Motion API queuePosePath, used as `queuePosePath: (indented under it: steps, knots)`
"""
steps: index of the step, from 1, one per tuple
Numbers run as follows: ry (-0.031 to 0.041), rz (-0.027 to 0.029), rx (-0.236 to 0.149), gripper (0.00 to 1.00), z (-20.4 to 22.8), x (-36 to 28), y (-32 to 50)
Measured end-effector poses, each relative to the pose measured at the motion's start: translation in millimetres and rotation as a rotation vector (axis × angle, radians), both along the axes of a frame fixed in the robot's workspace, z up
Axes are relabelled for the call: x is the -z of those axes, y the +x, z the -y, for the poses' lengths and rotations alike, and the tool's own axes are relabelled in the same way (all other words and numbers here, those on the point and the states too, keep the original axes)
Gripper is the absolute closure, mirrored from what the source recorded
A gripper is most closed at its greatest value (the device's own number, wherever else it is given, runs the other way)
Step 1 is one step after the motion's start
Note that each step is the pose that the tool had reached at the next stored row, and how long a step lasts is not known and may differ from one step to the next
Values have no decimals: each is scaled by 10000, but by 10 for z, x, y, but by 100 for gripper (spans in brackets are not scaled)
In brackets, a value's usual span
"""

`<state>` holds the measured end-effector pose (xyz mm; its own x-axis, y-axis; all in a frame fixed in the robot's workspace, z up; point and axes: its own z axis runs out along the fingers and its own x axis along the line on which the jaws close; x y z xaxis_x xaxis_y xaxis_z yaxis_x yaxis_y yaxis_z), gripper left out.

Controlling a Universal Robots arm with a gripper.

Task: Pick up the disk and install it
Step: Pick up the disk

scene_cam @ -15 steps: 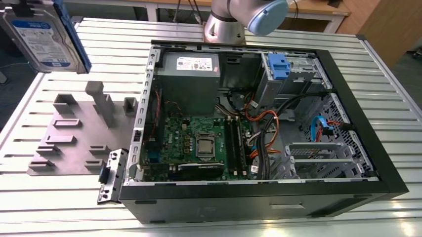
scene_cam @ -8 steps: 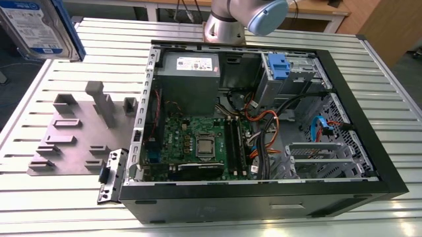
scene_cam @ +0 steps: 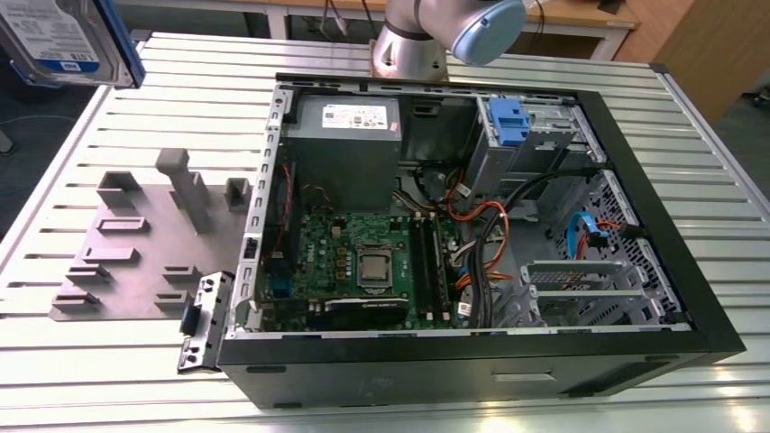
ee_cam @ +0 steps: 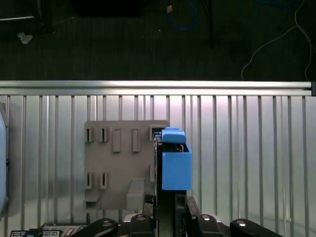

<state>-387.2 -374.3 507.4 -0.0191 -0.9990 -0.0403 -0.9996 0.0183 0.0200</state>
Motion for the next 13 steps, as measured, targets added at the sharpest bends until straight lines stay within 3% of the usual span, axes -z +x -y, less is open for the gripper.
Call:
queuePosePath:
  steps: [4,10,13]
  knots:
    - [0,-1,0,65,0,-94,0]
    - [1,1,0,65,0,-94,5]
    - [-1,-1,0,65,0,-95,66]
